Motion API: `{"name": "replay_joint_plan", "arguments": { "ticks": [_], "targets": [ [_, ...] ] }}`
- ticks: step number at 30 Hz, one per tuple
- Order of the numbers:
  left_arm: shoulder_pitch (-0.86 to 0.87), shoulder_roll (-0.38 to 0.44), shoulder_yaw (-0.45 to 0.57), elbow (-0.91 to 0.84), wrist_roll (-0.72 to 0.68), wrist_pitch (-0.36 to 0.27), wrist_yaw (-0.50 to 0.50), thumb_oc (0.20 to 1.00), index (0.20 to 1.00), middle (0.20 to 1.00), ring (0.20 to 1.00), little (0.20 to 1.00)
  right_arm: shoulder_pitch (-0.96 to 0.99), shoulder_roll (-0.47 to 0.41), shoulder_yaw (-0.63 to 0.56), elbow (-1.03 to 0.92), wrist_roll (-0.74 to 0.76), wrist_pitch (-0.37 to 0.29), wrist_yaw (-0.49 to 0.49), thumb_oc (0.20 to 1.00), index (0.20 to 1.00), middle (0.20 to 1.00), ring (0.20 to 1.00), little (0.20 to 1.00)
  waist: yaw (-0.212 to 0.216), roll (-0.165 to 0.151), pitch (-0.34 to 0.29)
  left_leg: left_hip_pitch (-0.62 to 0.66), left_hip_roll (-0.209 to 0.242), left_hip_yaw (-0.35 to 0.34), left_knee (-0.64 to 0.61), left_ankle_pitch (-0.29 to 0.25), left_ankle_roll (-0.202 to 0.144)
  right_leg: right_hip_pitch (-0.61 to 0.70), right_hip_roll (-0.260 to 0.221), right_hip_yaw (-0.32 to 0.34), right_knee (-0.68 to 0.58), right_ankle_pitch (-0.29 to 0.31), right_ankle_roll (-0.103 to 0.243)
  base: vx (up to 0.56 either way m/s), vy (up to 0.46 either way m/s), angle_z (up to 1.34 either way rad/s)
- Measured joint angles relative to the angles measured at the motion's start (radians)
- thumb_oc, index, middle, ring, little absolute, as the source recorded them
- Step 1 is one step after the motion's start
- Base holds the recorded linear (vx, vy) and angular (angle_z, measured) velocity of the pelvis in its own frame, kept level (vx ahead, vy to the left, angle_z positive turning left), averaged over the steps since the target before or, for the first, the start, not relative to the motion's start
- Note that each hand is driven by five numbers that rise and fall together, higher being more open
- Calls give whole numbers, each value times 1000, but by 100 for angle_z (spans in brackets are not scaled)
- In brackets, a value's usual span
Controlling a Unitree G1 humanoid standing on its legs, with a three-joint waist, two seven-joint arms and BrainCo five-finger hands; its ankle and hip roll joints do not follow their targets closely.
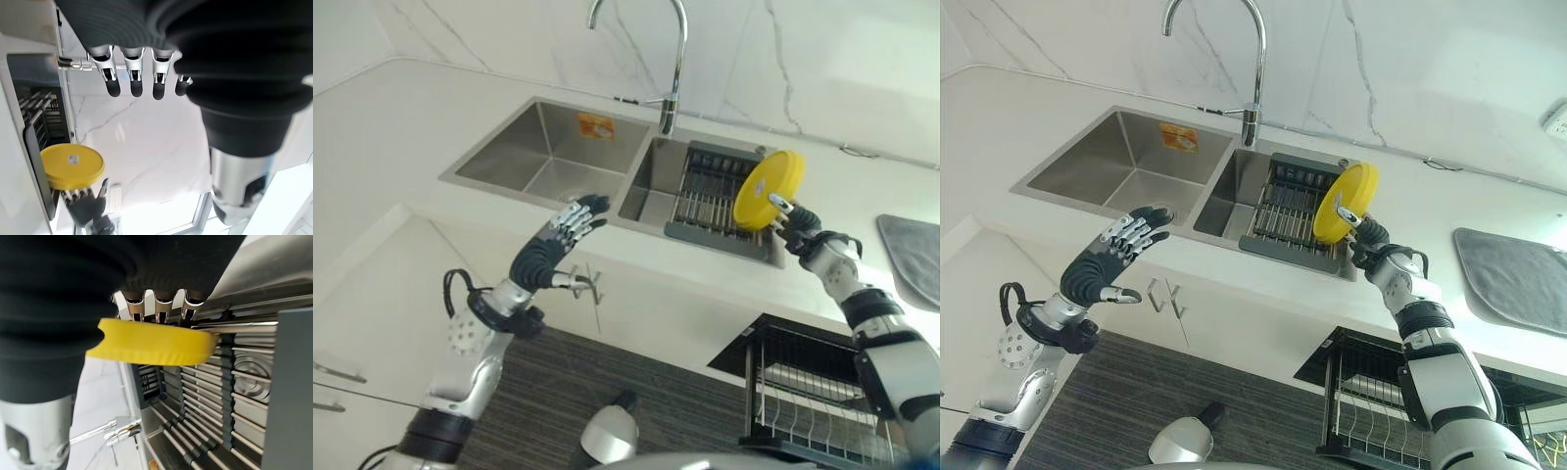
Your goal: Place the dishes in the dishwasher.
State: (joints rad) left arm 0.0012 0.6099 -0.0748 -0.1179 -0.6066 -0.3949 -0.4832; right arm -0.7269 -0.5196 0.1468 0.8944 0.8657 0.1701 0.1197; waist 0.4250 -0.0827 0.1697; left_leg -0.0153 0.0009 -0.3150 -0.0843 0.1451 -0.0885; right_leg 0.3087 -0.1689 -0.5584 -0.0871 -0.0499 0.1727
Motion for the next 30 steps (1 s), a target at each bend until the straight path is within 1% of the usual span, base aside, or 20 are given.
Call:
{"name": "replay_joint_plan", "arguments": {
  "ticks": [4,5,10,14,20,22,25,30],
  "targets": [
    [0,3,0,0,0,0,-1,1000,1000,1000,1000,1000,0,0,0,0,0,-5,-23,1000,1000,1000,1000,1000,0,1,0,0,-1,0,0,0,0,0,-1,0,0,0,0,87,28,0],
    [0,4,0,0,0,0,0,1000,1000,1000,1000,1000,0,0,-1,0,-1,-7,-46,1000,1000,1000,1000,1000,0,2,0,0,-3,0,0,0,0,0,-3,0,0,0,0,77,39,0],
    [0,4,0,0,0,1,0,1000,1000,1000,1000,1000,-3,0,-3,2,-8,-21,-103,1000,1000,1000,1000,1000,2,10,4,1,-8,0,0,-1,2,2,-8,-1,0,-1,-1,94,37,0],
    [10,5,-1,-17,0,3,5,1000,1000,1000,1000,1000,-20,-1,-39,43,-42,-32,-122,1000,1000,1000,1000,1000,3,9,4,1,-16,0,0,-2,4,2,-17,-1,0,-4,-4,103,9,1],
    [19,28,-2,-28,0,2,16,1000,1000,1000,1000,1000,-34,-17,-40,112,-41,-71,-113,1000,1000,1000,1000,1000,14,0,16,-1,-12,0,0,-3,4,-1,-14,-1,0,-2,4,43,-36,0],
    [30,42,-2,-28,0,1,22,1000,1000,1000,1000,1000,-48,-47,-41,122,-41,-71,-104,1000,1000,1000,1000,1000,24,-7,41,-3,-11,-1,0,-3,3,-2,-12,-1,0,-2,4,-6,-62,0],
    [35,62,-3,-28,0,0,25,1000,1000,1000,1000,1000,-62,-58,-40,122,-41,-71,-89,1000,1000,1000,1000,1000,25,-22,56,-25,-12,-1,18,-5,1,-17,-11,-1,0,-2,4,-6,-33,0],
    [32,67,-3,-28,1,-5,42,1000,1000,1000,1000,1000,-121,-73,-37,130,-40,-67,-77,1000,1000,1000,1000,1000,28,-20,72,-58,-15,-2,52,-18,1,-36,-9,-1,0,5,7,-2,-14,0]
  ]
}}
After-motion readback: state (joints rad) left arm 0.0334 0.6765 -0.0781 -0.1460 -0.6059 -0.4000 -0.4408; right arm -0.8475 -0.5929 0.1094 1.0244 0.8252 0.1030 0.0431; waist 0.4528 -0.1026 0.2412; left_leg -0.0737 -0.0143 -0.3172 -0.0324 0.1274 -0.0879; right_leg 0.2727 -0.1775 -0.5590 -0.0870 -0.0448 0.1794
